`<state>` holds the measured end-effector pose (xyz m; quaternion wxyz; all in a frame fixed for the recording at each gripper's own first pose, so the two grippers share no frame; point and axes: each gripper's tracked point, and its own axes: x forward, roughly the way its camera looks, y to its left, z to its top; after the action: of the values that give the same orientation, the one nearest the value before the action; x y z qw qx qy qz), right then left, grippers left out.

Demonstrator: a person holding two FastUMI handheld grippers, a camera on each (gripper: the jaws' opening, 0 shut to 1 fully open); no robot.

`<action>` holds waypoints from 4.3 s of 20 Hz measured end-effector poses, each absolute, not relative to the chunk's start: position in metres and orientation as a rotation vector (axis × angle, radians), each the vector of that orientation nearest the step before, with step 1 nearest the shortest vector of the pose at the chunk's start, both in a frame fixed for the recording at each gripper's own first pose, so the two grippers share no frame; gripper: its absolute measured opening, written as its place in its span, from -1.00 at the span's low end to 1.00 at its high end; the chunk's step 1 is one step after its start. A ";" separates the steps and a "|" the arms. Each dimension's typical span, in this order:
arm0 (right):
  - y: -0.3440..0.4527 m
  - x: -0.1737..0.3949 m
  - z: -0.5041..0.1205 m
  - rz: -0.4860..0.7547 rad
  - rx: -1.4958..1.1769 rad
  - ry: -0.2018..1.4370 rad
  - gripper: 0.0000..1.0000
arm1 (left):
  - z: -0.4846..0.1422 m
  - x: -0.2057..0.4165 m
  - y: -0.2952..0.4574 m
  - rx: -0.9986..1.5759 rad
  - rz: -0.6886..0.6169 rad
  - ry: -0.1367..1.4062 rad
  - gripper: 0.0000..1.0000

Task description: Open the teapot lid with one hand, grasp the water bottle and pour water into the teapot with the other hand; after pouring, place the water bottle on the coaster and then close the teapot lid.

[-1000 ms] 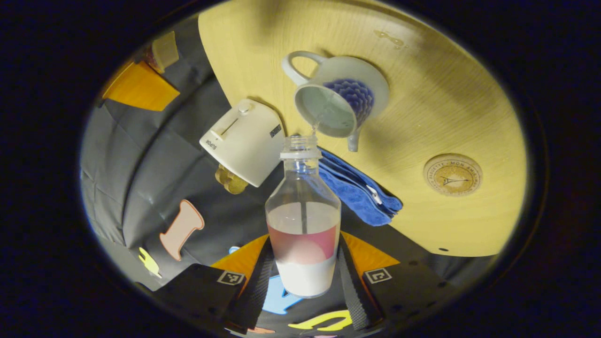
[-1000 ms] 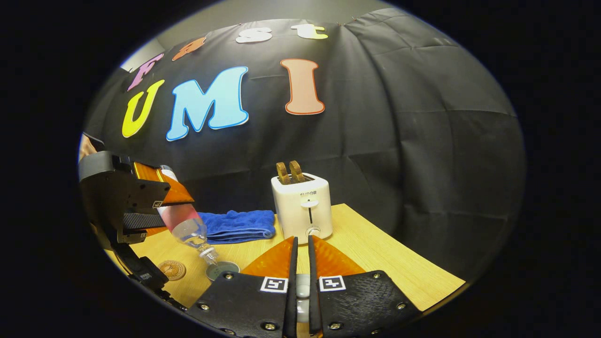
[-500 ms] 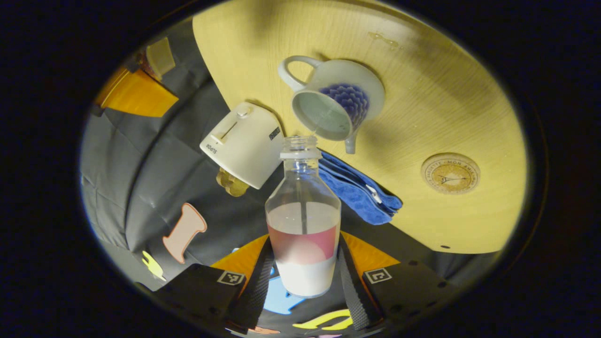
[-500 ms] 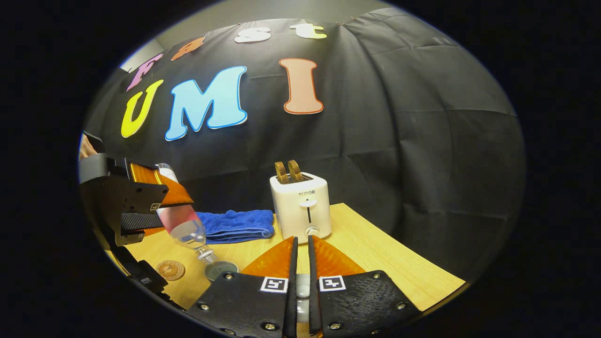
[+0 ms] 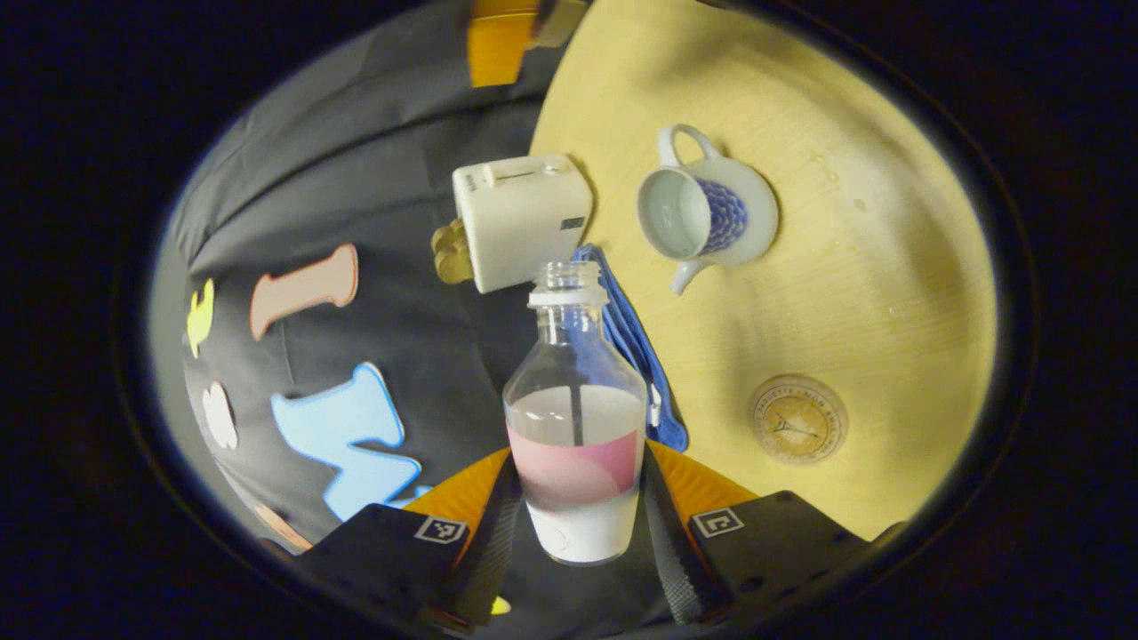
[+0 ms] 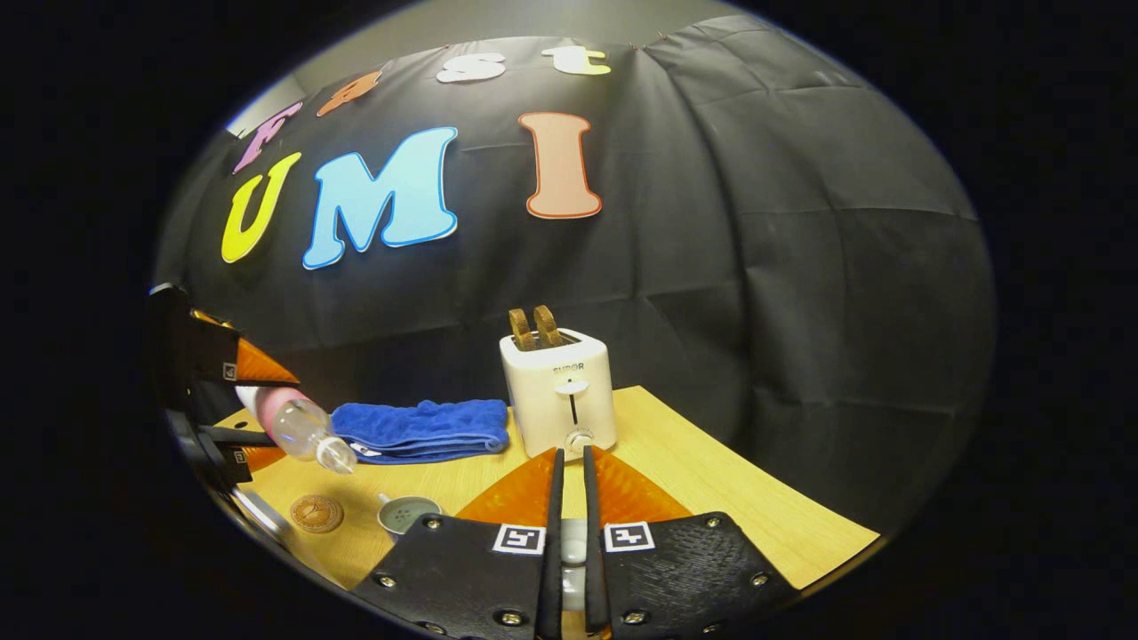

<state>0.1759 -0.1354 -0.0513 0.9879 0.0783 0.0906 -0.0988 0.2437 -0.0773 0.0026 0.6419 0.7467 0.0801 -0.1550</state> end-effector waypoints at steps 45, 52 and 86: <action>-0.074 0.190 -0.062 -0.069 0.099 0.195 -0.80 | -0.035 0.236 -0.025 -0.006 -0.164 0.172 1.00; -0.050 0.196 -0.065 -0.002 0.099 0.180 -0.80 | -0.032 0.202 -0.013 -0.064 -0.155 0.141 1.00; 0.003 0.270 -0.095 0.106 0.119 0.149 -0.79 | -0.015 0.155 -0.022 -0.137 -0.217 0.032 1.00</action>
<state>0.2704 0.0029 -0.0952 0.9940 0.0596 0.0746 0.0530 0.1550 -0.0218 -0.0148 0.9917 -0.0682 0.0157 -0.1082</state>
